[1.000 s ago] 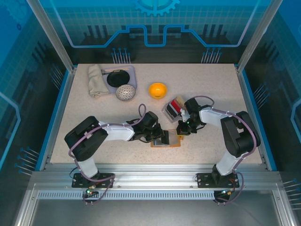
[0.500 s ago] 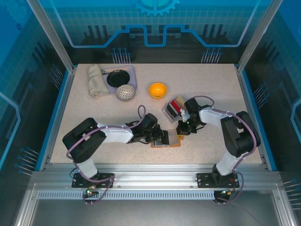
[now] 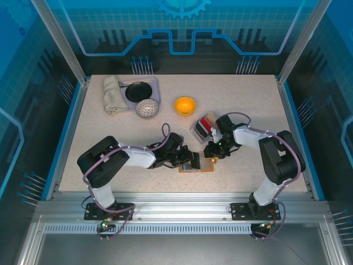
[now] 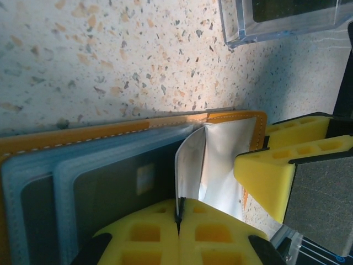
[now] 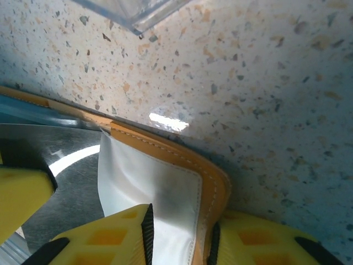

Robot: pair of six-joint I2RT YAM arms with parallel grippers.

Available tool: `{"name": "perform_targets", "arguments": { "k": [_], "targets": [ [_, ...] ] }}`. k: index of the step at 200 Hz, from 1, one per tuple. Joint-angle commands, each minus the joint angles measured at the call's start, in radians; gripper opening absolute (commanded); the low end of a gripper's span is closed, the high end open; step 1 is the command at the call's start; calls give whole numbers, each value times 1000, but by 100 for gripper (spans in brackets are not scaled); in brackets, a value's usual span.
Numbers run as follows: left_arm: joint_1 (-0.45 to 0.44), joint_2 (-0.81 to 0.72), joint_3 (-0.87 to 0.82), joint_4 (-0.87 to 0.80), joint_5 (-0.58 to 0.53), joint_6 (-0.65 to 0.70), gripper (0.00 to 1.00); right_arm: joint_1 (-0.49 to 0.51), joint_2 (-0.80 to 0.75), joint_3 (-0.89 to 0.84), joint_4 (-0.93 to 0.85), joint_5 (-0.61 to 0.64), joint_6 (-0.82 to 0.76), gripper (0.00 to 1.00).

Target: Put the credit cards into the card holder

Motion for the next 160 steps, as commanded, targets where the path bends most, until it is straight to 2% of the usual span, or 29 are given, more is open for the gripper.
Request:
{"name": "perform_targets", "arguments": {
  "k": [1, 16, 81, 108, 133, 160],
  "targets": [
    [-2, 49, -62, 51, 60, -36, 0, 11, 4, -27, -70, 85, 5, 32],
    [13, 55, -85, 132, 97, -60, 0, 12, 5, -23, -75, 83, 4, 32],
    [21, 127, -78, 270, 187, -103, 0, 5, -1, -49, -52, 92, 18, 31],
    [20, 158, -60, 267, 194, -100, 0, 2, -2, -43, -59, 90, 15, 32],
    [20, 156, -20, 174, 190, -50, 0, 1, -4, -41, -65, 95, 18, 33],
    [6, 142, 58, -45, 155, 53, 0, 1, -11, -34, -69, 102, 25, 31]
  ]
}}
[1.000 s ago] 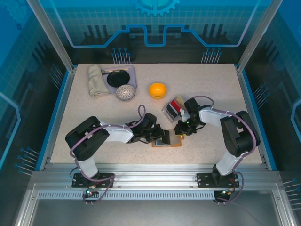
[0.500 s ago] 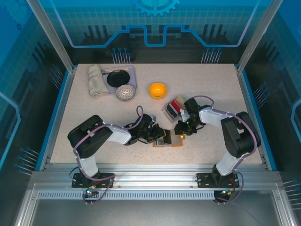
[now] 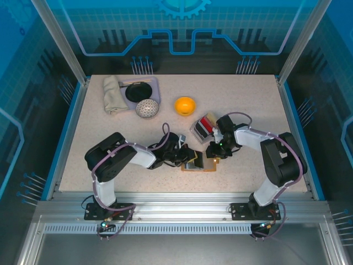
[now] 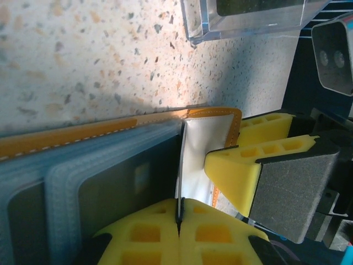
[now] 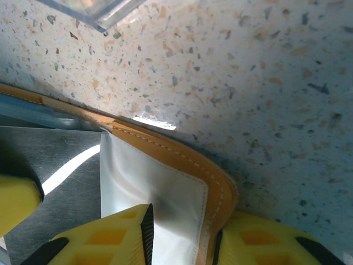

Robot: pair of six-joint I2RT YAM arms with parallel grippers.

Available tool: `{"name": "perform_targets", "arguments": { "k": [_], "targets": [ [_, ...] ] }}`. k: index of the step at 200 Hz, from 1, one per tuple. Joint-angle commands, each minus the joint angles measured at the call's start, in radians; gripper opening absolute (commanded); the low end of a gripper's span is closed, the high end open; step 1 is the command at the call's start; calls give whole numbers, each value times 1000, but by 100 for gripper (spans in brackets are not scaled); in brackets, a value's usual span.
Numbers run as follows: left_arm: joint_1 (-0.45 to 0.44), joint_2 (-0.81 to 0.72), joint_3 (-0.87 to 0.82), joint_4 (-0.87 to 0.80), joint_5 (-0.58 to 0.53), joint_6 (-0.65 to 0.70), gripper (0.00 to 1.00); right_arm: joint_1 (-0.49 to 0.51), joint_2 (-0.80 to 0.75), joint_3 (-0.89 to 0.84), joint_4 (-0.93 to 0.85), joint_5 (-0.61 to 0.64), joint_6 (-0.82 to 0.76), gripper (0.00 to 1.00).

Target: Put the credit cards into the card holder

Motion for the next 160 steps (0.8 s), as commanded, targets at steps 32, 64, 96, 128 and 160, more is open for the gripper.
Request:
{"name": "perform_targets", "arguments": {
  "k": [32, 64, 96, 128, 160],
  "targets": [
    [-50, 74, 127, -383, -30, 131, 1, 2, 17, -20, -49, 39, 21, 22],
    [-53, 99, 147, -413, -34, 123, 3, 2, 27, -28, -42, 41, 29, 22],
    [-53, 89, 182, -541, -55, 169, 2, 2, 27, -28, -40, 43, 32, 14],
    [-53, 44, 184, -628, -100, 201, 16, 2, 24, -31, -38, 45, 35, 11],
    [-54, 32, 202, -657, -116, 215, 20, 2, 25, -34, -36, 40, 37, 11]
  ]
}}
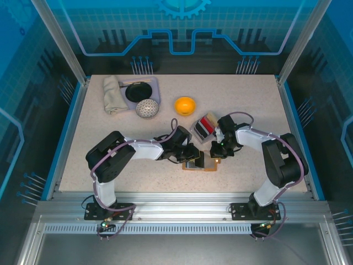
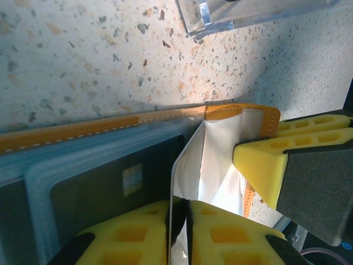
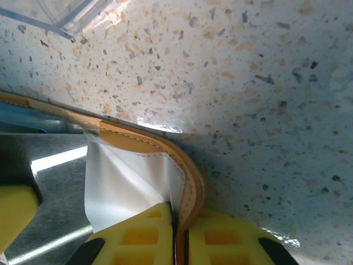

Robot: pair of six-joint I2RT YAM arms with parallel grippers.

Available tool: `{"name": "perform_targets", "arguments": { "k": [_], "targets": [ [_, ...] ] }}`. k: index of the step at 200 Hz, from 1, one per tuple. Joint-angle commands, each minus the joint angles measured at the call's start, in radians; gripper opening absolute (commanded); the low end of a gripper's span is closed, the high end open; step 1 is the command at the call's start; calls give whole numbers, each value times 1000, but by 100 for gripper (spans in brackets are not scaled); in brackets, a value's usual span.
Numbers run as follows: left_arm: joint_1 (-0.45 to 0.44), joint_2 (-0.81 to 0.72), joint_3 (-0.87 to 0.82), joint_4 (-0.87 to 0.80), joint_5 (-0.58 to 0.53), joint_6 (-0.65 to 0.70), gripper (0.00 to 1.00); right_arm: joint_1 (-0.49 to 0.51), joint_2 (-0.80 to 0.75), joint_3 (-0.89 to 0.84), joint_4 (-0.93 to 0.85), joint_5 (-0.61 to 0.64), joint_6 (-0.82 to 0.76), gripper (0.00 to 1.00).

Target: Put the credit cards into the card holder

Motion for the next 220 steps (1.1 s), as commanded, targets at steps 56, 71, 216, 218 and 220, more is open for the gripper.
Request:
{"name": "perform_targets", "arguments": {
  "k": [56, 71, 216, 218, 220],
  "targets": [
    [-22, -23, -6, -294, -101, 73, 28, 12, 39, -32, -17, -2, -4, 12],
    [-21, -30, 0, -310, -108, 79, 28, 12, 42, -32, -17, -3, -6, 12],
    [-20, 17, -51, -155, -29, 57, 0, 12, 57, -37, 3, -39, -15, 13],
    [-20, 17, -60, -135, -23, 53, 0, 11, 55, -37, 3, -39, -15, 13],
    [-19, 17, -68, -118, -13, 46, 0, 11, 55, -37, 3, -38, -15, 13]
  ]
}}
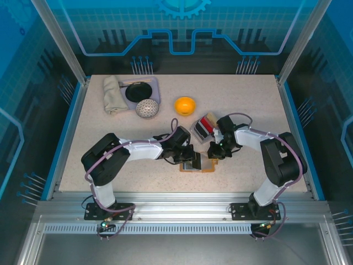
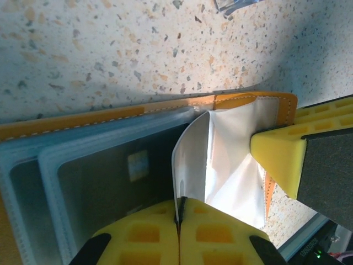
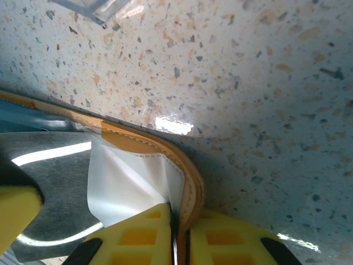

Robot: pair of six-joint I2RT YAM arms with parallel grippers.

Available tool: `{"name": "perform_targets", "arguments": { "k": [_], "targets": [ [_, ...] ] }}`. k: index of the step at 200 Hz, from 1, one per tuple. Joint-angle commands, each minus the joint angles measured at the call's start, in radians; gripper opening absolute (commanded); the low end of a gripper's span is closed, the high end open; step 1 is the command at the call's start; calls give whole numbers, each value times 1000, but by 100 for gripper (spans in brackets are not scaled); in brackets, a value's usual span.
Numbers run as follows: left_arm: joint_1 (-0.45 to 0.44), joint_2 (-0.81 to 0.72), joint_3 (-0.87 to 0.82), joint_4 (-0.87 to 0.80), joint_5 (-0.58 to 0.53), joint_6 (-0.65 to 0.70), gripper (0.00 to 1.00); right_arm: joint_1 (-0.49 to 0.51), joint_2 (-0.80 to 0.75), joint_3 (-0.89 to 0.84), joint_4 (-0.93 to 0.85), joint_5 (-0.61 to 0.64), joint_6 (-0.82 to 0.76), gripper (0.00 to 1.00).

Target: Put the credit cards into the card holder

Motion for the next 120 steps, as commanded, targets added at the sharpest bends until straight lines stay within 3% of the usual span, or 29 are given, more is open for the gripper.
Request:
{"name": "perform_targets", "arguments": {
  "k": [1, 28, 85, 103, 120],
  "targets": [
    [-4, 70, -93, 72, 60, -29, 0, 6, 39, -31, -21, 33, -14, 13],
    [18, 79, -184, 322, 152, -116, 0, 5, 37, -35, -21, 36, -15, 14],
    [50, 119, -221, 453, 203, -234, 0, 5, 22, -35, -18, 22, -10, 18],
    [62, 87, -232, 443, 201, -230, 0, 3, 5, -32, -25, 40, -6, 24],
    [63, 5, -222, 328, 167, -165, 0, -2, -15, -21, -42, 65, -5, 27]
  ]
}}
